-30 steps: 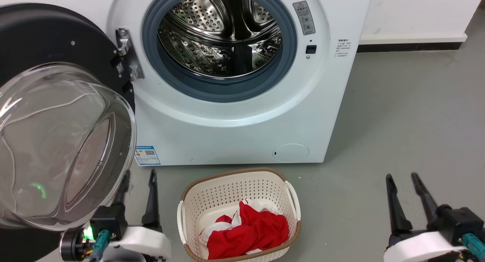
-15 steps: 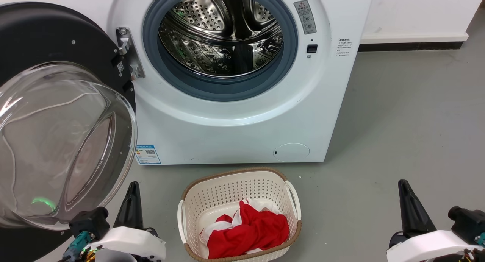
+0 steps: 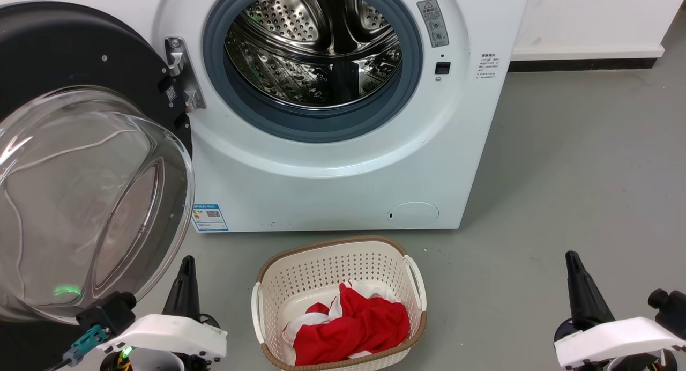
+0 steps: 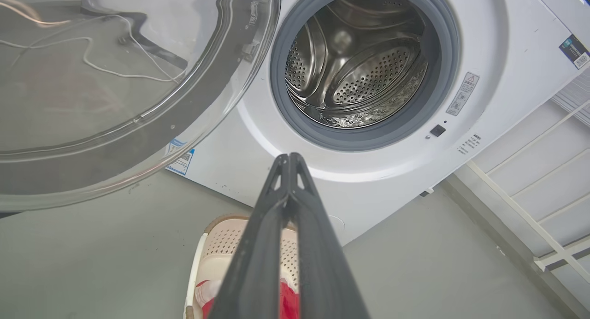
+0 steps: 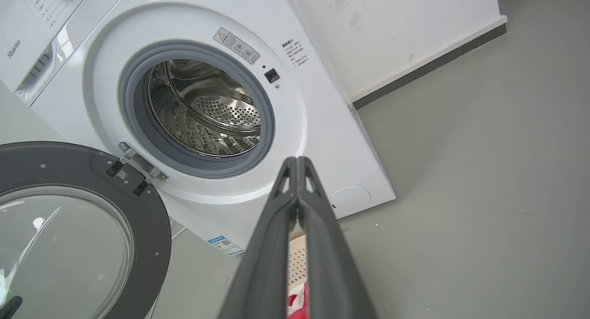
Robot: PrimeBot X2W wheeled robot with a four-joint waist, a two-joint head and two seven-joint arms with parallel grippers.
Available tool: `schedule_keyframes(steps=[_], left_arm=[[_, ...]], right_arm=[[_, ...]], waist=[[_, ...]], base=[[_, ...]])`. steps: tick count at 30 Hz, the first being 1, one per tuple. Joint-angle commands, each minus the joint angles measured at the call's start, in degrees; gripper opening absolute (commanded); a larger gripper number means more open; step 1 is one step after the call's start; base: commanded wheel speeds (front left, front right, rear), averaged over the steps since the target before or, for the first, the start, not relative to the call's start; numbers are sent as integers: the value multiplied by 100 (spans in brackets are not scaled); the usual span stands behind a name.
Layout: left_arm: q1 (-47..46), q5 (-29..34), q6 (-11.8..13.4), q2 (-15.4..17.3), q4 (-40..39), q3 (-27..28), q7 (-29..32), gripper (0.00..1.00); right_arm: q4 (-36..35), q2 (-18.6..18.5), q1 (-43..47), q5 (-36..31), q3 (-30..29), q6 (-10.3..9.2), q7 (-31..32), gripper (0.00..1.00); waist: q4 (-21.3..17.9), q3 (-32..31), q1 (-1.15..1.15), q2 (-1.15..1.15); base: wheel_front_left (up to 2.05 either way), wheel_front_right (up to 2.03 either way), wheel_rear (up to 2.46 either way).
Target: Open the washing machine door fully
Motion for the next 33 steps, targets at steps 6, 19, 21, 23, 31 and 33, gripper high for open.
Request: schedule_keyframes(steps=[6,19,21,23,31,33], left_arm=[[-172,-629,-101,-7,-47,88,149,0],[-226,-1559,-211,-52,-8,200,386,0],[-236,-1702,-232,-60,-2,216,423,0],[-239,-1842,-247,-67,4,232,458,0],[-259,-2378,-312,-93,28,300,598,0],[-268,-2505,-329,-99,34,317,633,0]], right_arm=[[24,-42,-245,672,-37,-1,109,0],[160,-48,-360,1650,-73,-1,283,0],[180,-48,-383,1798,-79,-1,312,0],[199,-48,-401,1949,-83,-1,337,0],[279,-49,-459,2505,-108,-1,442,0],[298,-49,-478,2641,-113,-1,467,0]], waist=[[6,8,0,0],[17,22,0,0],[19,25,0,0],[21,27,0,0],[28,37,0,0],[30,39,0,0]], base=[[0,0,0],[0,0,0],[0,0,0],[0,0,0],[0,0,0],[0,0,0]])
